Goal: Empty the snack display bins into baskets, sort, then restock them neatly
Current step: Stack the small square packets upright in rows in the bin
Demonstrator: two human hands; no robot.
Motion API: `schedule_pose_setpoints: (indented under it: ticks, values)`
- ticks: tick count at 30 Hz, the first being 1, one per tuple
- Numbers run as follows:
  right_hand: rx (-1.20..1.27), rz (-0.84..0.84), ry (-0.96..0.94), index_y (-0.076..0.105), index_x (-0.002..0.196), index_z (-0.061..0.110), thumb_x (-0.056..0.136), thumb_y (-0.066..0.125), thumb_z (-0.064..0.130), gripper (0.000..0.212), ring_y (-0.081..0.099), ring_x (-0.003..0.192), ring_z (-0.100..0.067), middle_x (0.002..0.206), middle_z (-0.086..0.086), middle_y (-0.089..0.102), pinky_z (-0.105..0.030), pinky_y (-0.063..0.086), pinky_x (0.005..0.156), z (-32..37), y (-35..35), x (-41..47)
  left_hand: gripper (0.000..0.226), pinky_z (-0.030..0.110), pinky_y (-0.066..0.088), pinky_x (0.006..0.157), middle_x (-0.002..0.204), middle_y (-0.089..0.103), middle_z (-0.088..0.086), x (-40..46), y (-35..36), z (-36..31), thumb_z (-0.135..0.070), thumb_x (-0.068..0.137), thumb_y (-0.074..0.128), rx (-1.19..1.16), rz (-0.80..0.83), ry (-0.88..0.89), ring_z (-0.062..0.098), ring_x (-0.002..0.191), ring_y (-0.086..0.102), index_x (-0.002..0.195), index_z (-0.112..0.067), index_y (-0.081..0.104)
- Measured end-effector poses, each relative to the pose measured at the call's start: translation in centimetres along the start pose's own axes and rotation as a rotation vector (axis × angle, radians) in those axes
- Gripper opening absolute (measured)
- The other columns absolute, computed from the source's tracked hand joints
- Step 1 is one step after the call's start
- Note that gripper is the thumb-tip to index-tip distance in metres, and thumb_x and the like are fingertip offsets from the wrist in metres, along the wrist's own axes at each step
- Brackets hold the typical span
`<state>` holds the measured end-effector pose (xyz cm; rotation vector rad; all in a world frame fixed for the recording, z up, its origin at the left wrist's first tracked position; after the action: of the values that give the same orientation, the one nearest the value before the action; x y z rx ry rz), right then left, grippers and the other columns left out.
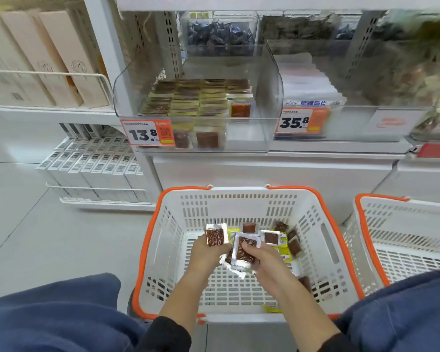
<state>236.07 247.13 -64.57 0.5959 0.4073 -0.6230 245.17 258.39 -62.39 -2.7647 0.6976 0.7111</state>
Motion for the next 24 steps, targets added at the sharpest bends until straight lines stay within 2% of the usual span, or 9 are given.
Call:
schedule_pose_setpoints:
  ticks: [5, 8, 12, 14, 17, 18, 19, 22, 24]
  values:
    - [0.127, -0.124, 0.051, 0.064, 0.108, 0.009, 0.095, 0.056, 0.006, 0.016, 0.065, 0.089, -0.028, 0.095, -0.012, 0.070, -0.039, 0.050, 0.074, 0.4, -0.9, -0.1, 0.011, 0.042, 0.055, 0.076, 0.077, 0.063, 0.010, 0.3, -0.6, 0.5, -0.004, 0.081, 0.072, -0.059, -0.227, 0.036, 0.027, 0.076, 0.061, 0.080, -0.010, 0.063]
    - [0.129, -0.174, 0.013, 0.064, 0.103, 0.005, 0.095, 0.049, -0.002, 0.018, 0.065, 0.084, -0.028, 0.094, -0.016, 0.068, -0.036, 0.054, 0.066, 0.7, -1.3, -0.1, 0.010, 0.019, 0.046, 0.065, 0.078, 0.064, -0.009, -0.6, -1.3, -0.2, -0.017, 0.086, 0.071, 0.180, -0.371, 0.309, 0.009, 0.074, 0.061, 0.092, -0.018, 0.064]
    - [0.116, -0.139, -0.020, 0.062, 0.108, 0.000, 0.093, 0.049, -0.007, 0.021, 0.068, 0.077, -0.027, 0.092, -0.017, 0.069, -0.031, 0.056, 0.056, 0.4, -0.1, -0.1, 0.018, 0.017, 0.049, 0.068, 0.084, 0.073, -0.008, -2.2, 0.9, -0.2, -0.031, 0.089, 0.066, 0.489, -0.228, 0.580, 0.004, 0.076, 0.064, 0.104, -0.022, 0.071]
    - [0.133, -0.113, -0.012, 0.064, 0.109, 0.008, 0.098, 0.047, 0.003, 0.021, 0.069, 0.074, -0.020, 0.088, -0.010, 0.072, -0.030, 0.055, 0.055, 0.4, 0.4, -0.3, 0.025, 0.026, 0.054, 0.071, 0.080, 0.073, -0.007, -2.6, 2.3, 0.6, -0.038, 0.085, 0.062, 0.534, -0.121, 0.548, 0.007, 0.076, 0.067, 0.104, -0.024, 0.072]
    - [0.151, -0.085, 0.043, 0.067, 0.112, 0.014, 0.103, 0.041, 0.033, 0.033, 0.068, 0.078, -0.023, 0.096, -0.009, 0.073, -0.031, 0.053, 0.058, 0.7, 0.2, -0.6, 0.004, 0.029, 0.055, 0.070, 0.071, 0.071, -0.014, -2.2, 2.6, 1.0, -0.031, 0.087, 0.068, 0.303, -0.083, 0.437, 0.005, 0.074, 0.068, 0.085, -0.033, 0.072]
    - [0.141, -0.075, 0.055, 0.067, 0.113, 0.015, 0.101, 0.042, 0.040, 0.037, 0.068, 0.080, -0.025, 0.100, -0.011, 0.072, -0.031, 0.053, 0.058, 0.6, 0.1, -0.6, 0.009, 0.029, 0.055, 0.068, 0.070, 0.072, -0.012, -1.8, 2.5, 1.0, -0.027, 0.088, 0.069, 0.220, -0.067, 0.405, 0.008, 0.073, 0.068, 0.080, -0.032, 0.071]
    - [0.115, -0.073, 0.052, 0.065, 0.115, 0.016, 0.099, 0.046, 0.042, 0.036, 0.068, 0.084, -0.026, 0.104, -0.012, 0.071, -0.032, 0.055, 0.061, 0.6, 0.1, -0.7, 0.012, 0.029, 0.054, 0.067, 0.070, 0.072, -0.010, -1.4, 2.3, 1.0, -0.024, 0.088, 0.070, 0.155, -0.042, 0.371, 0.012, 0.073, 0.069, 0.078, -0.029, 0.071]
    - [0.008, -0.126, 0.045, 0.057, 0.129, 0.021, 0.092, 0.062, 0.030, 0.038, 0.058, 0.118, -0.027, 0.128, -0.008, 0.062, -0.044, 0.051, 0.090, 0.0, -0.1, -0.4, 0.007, 0.032, 0.054, 0.075, 0.083, 0.074, 0.001, -0.8, 1.6, 0.3, -0.020, 0.092, 0.066, 0.009, 0.031, 0.246, 0.019, 0.083, 0.069, 0.087, -0.017, 0.070]
    - [-0.062, -0.146, 0.048, 0.060, 0.122, 0.025, 0.092, 0.061, 0.026, 0.030, 0.052, 0.124, -0.026, 0.130, -0.004, 0.060, -0.044, 0.046, 0.094, 0.0, -0.1, -0.4, 0.013, 0.032, 0.050, 0.086, 0.096, 0.073, 0.004, -0.2, 0.8, 0.3, -0.028, 0.092, 0.064, -0.020, 0.065, 0.150, 0.017, 0.093, 0.066, 0.097, -0.017, 0.069]
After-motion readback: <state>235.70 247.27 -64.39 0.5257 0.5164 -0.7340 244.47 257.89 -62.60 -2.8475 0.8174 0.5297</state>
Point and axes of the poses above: each hand's wrist, its own x-axis towards the middle knuckle, its own y-axis out of the palm, z = x × y, the point moved 2 cm from there along x, towards the middle knuckle
